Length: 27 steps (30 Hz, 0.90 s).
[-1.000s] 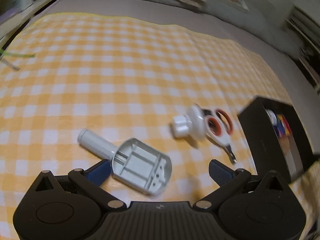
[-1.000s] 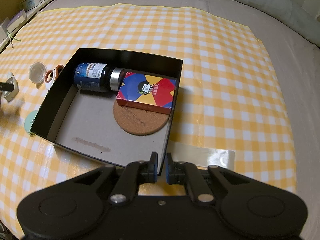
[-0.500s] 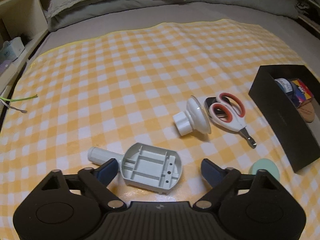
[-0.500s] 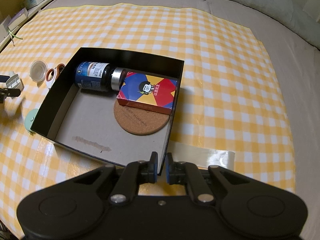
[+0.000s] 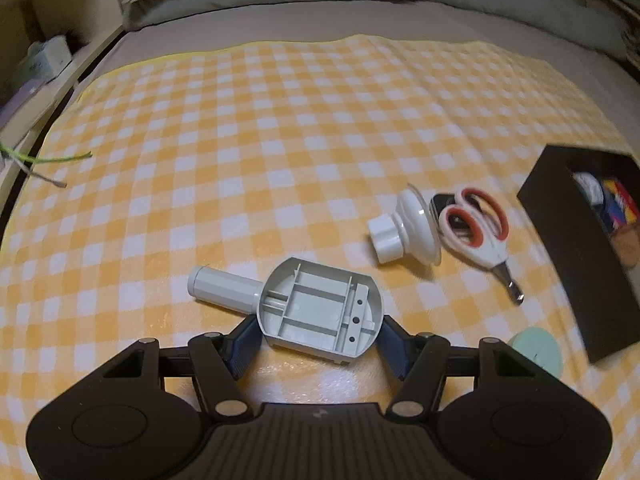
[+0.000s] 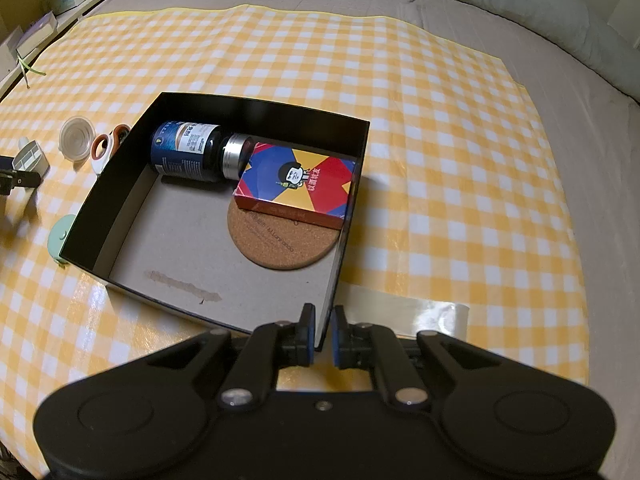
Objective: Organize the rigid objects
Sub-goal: 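Move the left gripper to the white plastic tool and close on it, then lift the white plastic tool with the left gripper toward the black box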
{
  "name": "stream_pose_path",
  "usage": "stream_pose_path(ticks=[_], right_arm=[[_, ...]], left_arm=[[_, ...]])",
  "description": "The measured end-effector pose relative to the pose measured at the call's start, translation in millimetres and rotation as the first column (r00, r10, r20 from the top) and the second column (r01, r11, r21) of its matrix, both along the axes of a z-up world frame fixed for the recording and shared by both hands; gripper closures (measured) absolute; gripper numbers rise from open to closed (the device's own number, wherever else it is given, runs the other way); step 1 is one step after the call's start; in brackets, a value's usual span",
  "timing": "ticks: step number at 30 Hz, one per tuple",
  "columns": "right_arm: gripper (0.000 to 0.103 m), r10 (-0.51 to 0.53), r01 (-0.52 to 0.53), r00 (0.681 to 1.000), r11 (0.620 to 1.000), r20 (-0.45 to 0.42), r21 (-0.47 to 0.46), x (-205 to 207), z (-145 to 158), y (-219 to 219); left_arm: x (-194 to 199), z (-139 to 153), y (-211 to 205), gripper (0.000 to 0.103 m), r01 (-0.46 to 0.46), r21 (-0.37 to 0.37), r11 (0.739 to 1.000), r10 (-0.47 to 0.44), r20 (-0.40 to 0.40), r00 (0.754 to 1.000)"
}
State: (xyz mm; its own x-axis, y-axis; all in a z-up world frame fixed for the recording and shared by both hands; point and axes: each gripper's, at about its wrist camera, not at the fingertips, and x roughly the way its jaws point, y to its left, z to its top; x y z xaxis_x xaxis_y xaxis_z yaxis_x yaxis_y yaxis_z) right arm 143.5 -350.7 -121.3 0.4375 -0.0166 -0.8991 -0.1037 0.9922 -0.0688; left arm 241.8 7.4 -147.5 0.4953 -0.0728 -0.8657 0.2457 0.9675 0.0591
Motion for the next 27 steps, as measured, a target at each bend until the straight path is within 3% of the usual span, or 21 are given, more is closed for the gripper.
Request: stream_pose_path(ticks=[8,10,12,15,18,23,27], right_arm=[[0.095,0.001,-0.001,1.0,1.0,0.0,-0.002,0.1,0.0,0.3],[0.095,0.002,-0.002,1.0,1.0,-0.001,-0.003,0.0,-0.3,0.3],[0.095,0.004,-0.004,1.0,1.0,-0.001,-0.005,0.0,-0.5,0.5],[0.095,0.006,-0.006,1.0,1.0,-0.001,-0.006,-0.1,-0.3,0.3],[0.095,0.005,-0.005,1.0,1.0,0.0,-0.006,0.0,-0.2,0.5],[0.095,0.009,-0.009,1.0,1.0,-0.002,-0.011,-0.1,-0.3,0.8],[0.094,0.011,-0.011,1.0,1.0,-0.003,-0.01,0.0,-0.1,1.1]], left_arm=[[-14.0,33.2,10.8,0.04,-0.067,-0.105,0.992,0.074,0.059,0.996],[-16.1,42.5,8.8,0.06,-0.062,-0.131,0.989,0.072,0.074,0.995],[-17.6,49.5,6.1,0.06,-0.052,-0.156,0.986,0.064,0.074,0.995],[-13.6,51.8,-4.9,0.055,-0.055,-0.166,0.985,0.064,0.051,0.997],[-11.8,49.0,-10.0,0.033,-0.049,-0.14,0.989,0.053,0.027,0.998],[-5.6,39.4,-21.4,0.031,-0.011,-0.068,0.998,0.014,0.044,0.999],[3.9,25.5,-29.8,0.031,-0.011,-0.025,1.0,0.011,-0.001,1.0]])
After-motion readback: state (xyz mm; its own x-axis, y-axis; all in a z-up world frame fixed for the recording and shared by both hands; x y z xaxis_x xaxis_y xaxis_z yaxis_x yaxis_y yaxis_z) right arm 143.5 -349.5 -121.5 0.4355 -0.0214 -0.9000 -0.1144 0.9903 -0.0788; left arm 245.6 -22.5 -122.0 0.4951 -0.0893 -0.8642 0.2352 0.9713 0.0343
